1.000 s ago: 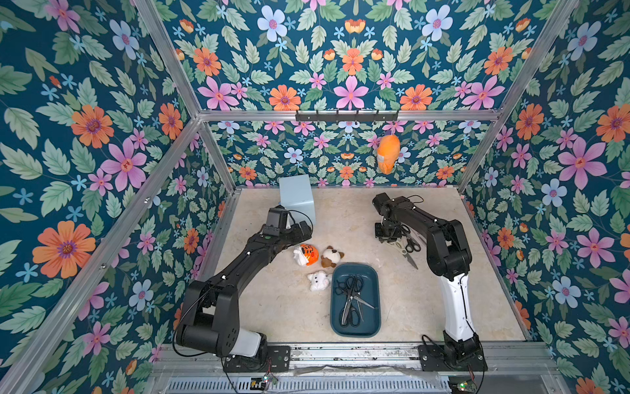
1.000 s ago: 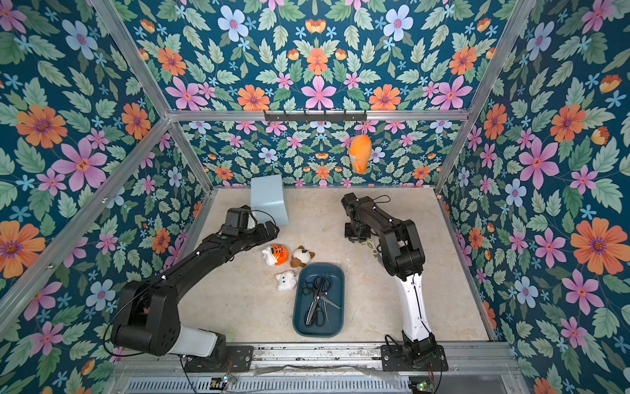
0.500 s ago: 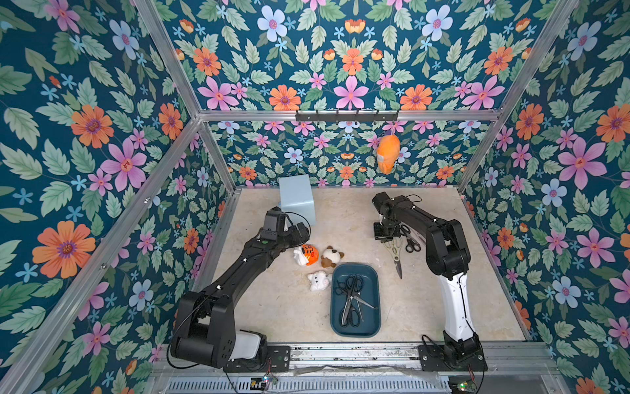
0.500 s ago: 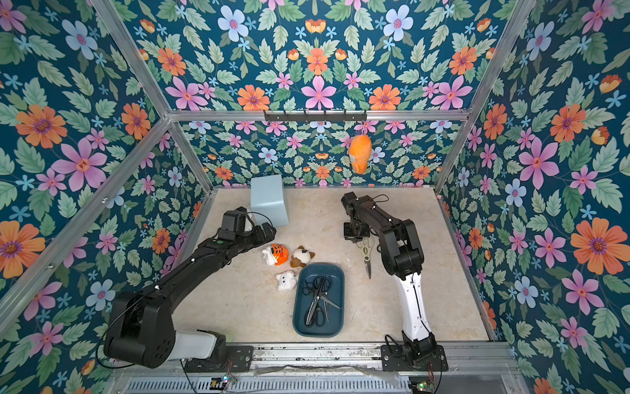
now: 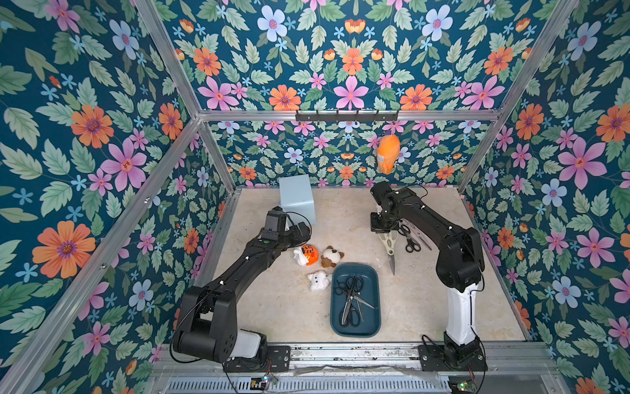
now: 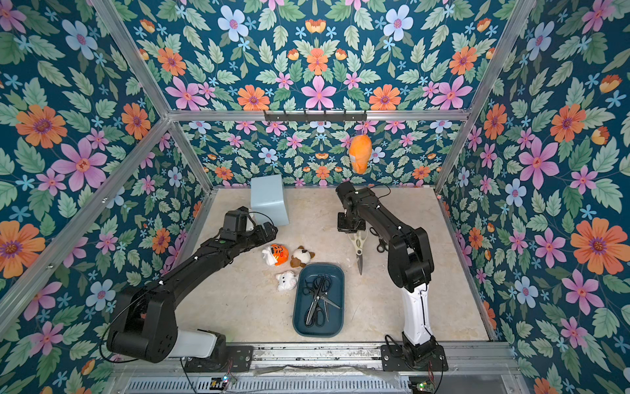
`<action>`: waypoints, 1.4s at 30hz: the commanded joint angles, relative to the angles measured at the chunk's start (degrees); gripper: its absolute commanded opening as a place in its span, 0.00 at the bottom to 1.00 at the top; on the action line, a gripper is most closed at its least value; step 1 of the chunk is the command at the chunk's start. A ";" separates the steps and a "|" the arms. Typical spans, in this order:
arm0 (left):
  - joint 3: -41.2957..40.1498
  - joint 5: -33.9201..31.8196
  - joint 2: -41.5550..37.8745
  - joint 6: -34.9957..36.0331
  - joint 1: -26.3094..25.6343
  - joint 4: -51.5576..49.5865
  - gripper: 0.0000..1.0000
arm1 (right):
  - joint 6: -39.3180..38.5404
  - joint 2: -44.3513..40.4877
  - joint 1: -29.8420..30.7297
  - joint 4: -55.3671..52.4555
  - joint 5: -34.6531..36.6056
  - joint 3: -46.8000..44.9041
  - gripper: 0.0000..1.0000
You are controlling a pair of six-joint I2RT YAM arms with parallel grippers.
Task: Put the scissors into the storage box
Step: Pick up the scissors from the center of the board, then place the scissors in the storage box.
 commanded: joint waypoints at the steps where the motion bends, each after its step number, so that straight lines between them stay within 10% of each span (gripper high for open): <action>1: -0.55 1.32 0.05 -0.12 0.01 2.27 0.99 | 4.98 -2.85 3.22 -3.05 0.61 -0.93 0.00; 18: -5.74 1.07 -4.72 0.18 0.01 3.69 0.99 | 24.61 -11.89 22.81 7.69 -0.51 -11.91 0.00; 26: -5.44 0.54 -3.83 0.36 0.07 2.73 0.99 | 34.92 -14.25 23.24 23.05 -1.05 -23.38 0.00; 42: -5.59 0.54 -3.65 -0.24 0.03 2.90 0.99 | 41.37 -13.04 24.39 16.84 -3.44 -26.53 0.00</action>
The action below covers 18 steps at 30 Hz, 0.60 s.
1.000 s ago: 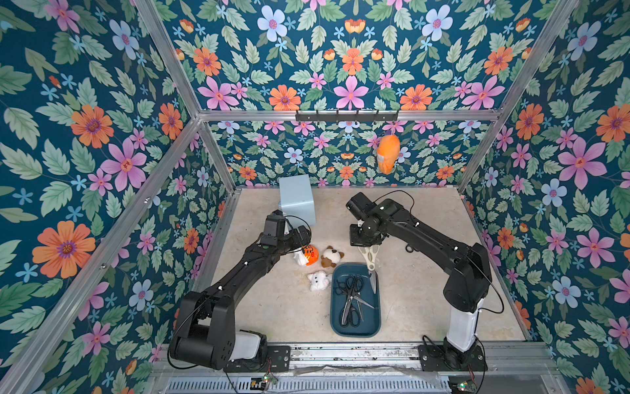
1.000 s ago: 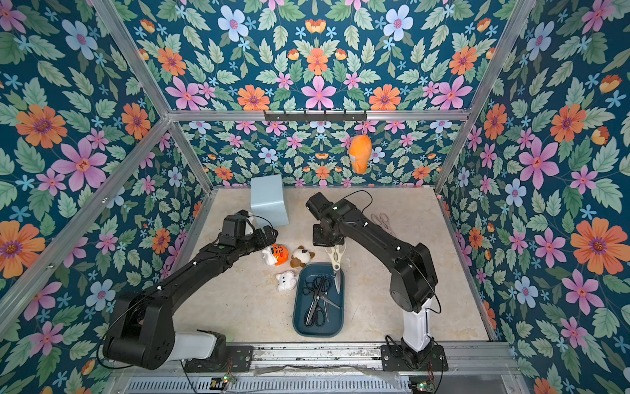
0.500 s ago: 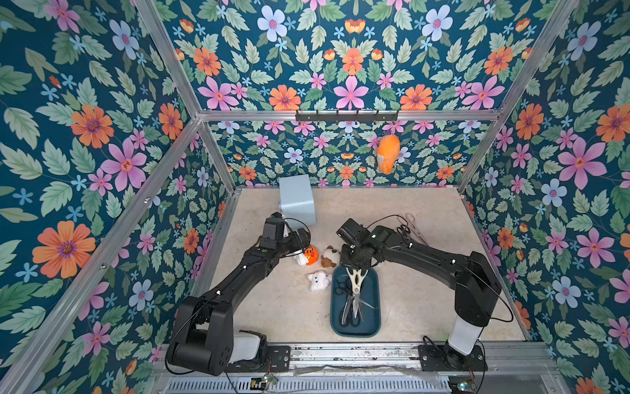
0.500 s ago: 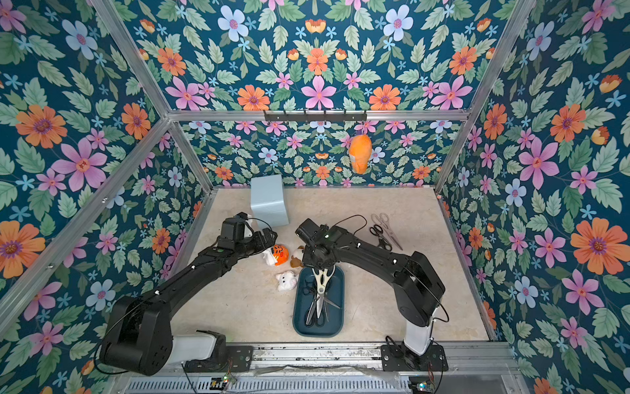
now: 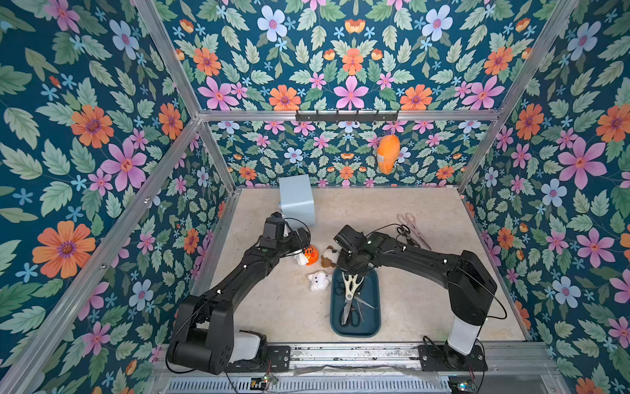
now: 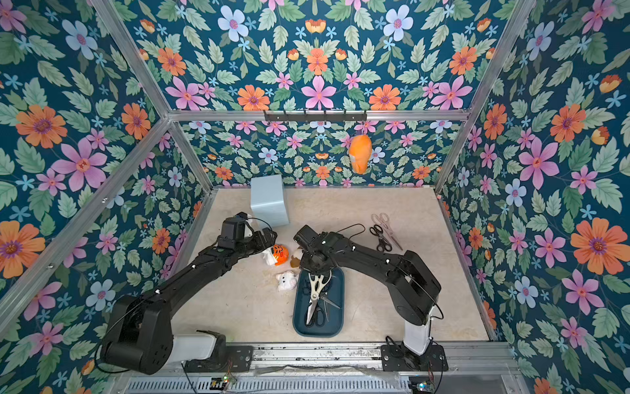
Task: Put the scissors into the storage box
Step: Place the scissors in the storage box.
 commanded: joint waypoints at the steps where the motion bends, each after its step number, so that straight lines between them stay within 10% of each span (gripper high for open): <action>1: -0.04 -0.19 0.15 -0.23 0.02 0.54 0.99 | 2.15 0.03 -0.09 -1.92 -1.20 -1.02 0.00; 11: 0.84 -0.16 -0.52 -0.32 0.04 -0.56 0.99 | 3.51 1.53 -2.10 2.79 -6.26 -4.83 0.01; 18: 0.00 -1.33 -2.55 -0.23 0.08 -1.18 0.99 | 1.91 1.10 -2.06 -0.02 -4.08 -2.31 0.27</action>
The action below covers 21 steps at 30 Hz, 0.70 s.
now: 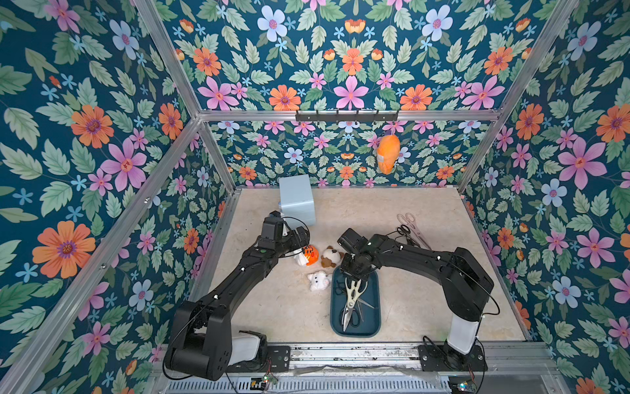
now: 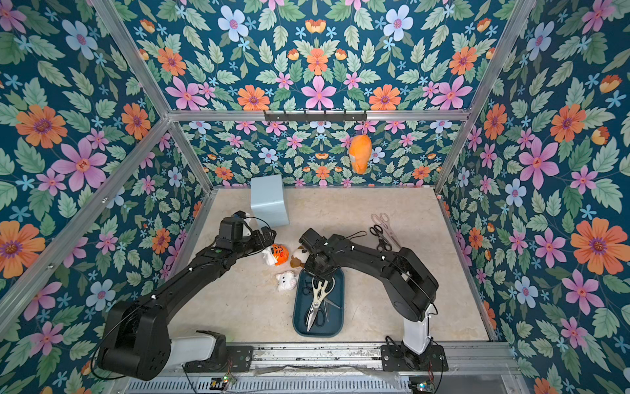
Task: Put the scissors into the storage box
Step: Place the scissors in the storage box, then pick up the scissors from the center of the board.
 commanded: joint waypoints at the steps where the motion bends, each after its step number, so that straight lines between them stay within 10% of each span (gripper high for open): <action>1: 0.17 -0.63 -0.27 0.06 0.05 -0.82 0.99 | -1.17 -1.07 0.04 -1.86 2.19 0.90 0.30; 11: 3.99 1.53 4.46 0.35 0.00 -0.84 0.99 | -10.28 -6.26 -2.56 -11.11 12.24 6.28 0.33; 21: 9.17 3.98 11.90 -0.38 -0.21 -0.65 0.99 | -25.26 -5.79 -18.00 -13.69 16.10 10.70 0.33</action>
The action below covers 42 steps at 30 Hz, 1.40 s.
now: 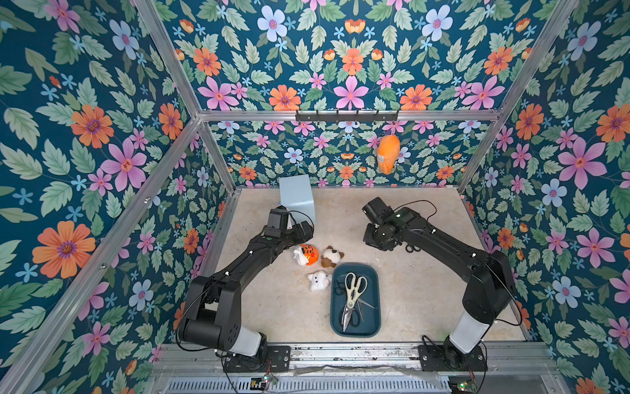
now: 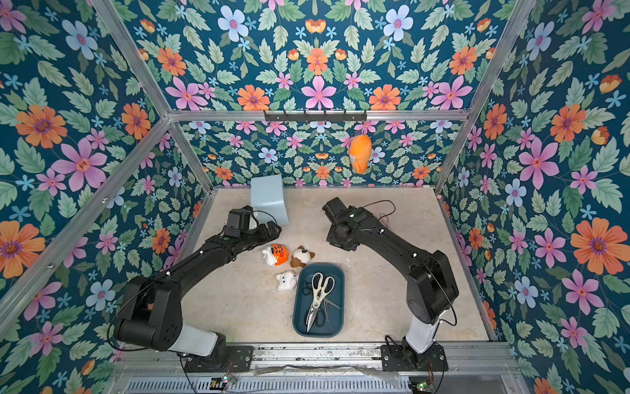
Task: Put the scissors into the storage box
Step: Pick up the scissors from the center of the board.
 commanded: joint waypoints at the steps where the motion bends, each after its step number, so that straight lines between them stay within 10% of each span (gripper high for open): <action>1: 1.32 0.77 1.44 -0.39 -0.24 0.33 0.99 | -6.87 0.77 -4.50 -0.54 1.66 0.52 0.33; 22: 5.08 -1.02 6.02 -0.73 -2.81 -1.12 0.99 | -28.02 30.49 -16.98 -8.61 10.03 26.34 0.23; 42: 6.99 -1.78 8.05 -1.68 -3.68 -1.95 0.99 | -34.08 28.31 -17.62 -1.80 8.75 17.82 0.23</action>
